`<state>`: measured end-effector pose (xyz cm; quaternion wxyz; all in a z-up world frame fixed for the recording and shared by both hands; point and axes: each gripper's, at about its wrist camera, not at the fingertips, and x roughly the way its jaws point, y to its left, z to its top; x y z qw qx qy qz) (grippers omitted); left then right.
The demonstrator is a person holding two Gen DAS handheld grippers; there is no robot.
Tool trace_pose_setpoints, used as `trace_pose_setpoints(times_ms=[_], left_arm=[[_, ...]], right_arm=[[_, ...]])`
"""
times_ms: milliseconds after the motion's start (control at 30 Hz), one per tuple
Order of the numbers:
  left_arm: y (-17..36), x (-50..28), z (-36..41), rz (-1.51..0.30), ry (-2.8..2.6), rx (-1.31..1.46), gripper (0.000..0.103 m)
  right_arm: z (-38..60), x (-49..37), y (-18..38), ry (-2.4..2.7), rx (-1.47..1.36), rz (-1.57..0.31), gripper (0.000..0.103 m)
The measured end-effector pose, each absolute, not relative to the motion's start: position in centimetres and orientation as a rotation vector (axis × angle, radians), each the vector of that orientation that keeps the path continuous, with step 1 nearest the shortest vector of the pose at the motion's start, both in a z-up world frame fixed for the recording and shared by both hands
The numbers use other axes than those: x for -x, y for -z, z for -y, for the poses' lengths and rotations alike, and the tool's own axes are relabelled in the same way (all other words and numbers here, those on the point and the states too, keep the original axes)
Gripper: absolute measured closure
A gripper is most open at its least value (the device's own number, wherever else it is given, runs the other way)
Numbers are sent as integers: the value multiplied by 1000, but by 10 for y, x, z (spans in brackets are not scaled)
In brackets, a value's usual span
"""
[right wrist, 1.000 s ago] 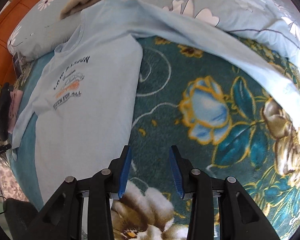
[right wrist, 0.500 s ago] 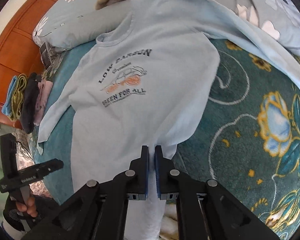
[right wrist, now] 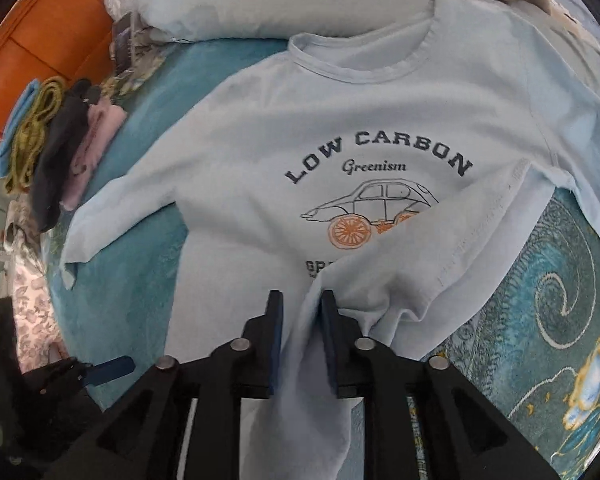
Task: Fold clothes
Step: 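Grasp the shirt hem with the right tool and pull it straight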
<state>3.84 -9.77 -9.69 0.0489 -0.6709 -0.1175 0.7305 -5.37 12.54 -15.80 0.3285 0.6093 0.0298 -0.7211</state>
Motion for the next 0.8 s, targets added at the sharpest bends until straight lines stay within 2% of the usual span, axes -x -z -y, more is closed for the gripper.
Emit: trace_pose_setpoints(times_ms=[100, 367, 567, 733, 800], left_arm=[[98, -41, 98, 348, -2215, 2054, 44], [93, -47, 105, 351, -2217, 2054, 44], [87, -54, 110, 335, -2221, 2056, 44], [81, -59, 118, 342, -2226, 2058, 44], [79, -62, 121, 348, -2226, 2052, 44]], right_arm=[[-159, 49, 132, 1960, -1527, 24, 65], [-265, 40, 183, 2085, -1813, 167, 65], [-226, 24, 190, 1978, -1753, 156, 65], [-177, 24, 180, 1946, -1663, 27, 65], [-171, 25, 183, 1932, -1668, 55, 65]])
